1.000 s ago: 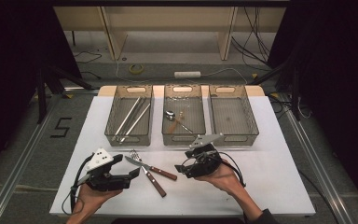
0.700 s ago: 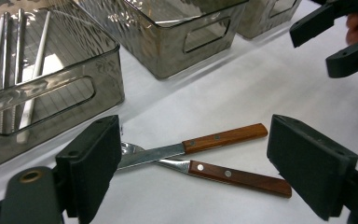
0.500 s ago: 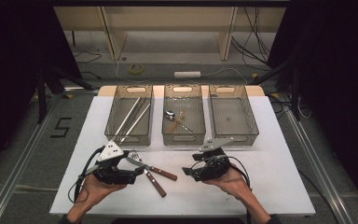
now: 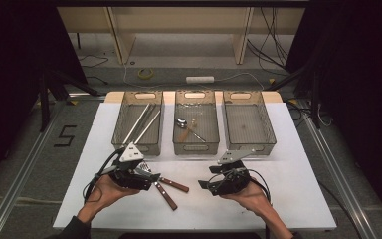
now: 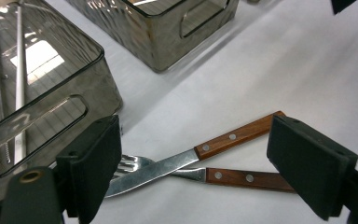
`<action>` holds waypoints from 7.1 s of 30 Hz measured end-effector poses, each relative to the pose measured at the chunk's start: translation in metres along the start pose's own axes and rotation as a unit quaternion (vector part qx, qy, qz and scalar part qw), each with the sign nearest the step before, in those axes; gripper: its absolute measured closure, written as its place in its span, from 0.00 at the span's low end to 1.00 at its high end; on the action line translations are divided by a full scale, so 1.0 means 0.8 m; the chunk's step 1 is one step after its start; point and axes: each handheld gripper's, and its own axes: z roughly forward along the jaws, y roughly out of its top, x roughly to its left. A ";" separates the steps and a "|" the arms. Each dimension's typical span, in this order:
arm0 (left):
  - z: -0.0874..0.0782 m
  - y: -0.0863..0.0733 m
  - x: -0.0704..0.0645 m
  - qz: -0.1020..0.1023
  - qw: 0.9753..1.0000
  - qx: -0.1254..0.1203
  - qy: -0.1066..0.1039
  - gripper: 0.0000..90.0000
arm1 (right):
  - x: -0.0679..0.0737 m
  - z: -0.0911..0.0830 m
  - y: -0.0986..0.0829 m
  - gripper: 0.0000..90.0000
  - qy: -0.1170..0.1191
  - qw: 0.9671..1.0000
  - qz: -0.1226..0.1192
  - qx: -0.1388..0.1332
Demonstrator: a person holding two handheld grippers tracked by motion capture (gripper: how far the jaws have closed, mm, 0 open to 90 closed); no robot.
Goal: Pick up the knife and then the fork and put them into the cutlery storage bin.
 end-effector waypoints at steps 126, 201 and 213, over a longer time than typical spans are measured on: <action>0.069 0.034 -0.038 0.089 0.950 0.233 -0.187 0.85 | 0.061 0.041 -0.008 0.39 -0.028 0.985 -0.170 0.020; 0.035 0.054 -0.045 0.084 0.967 0.150 -0.190 0.36 | 0.089 0.052 -0.025 0.91 -0.069 0.894 -0.429 0.107; -0.002 0.058 -0.028 0.056 0.984 0.057 -0.157 0.29 | 0.066 0.041 -0.022 0.91 -0.086 0.913 -0.384 0.108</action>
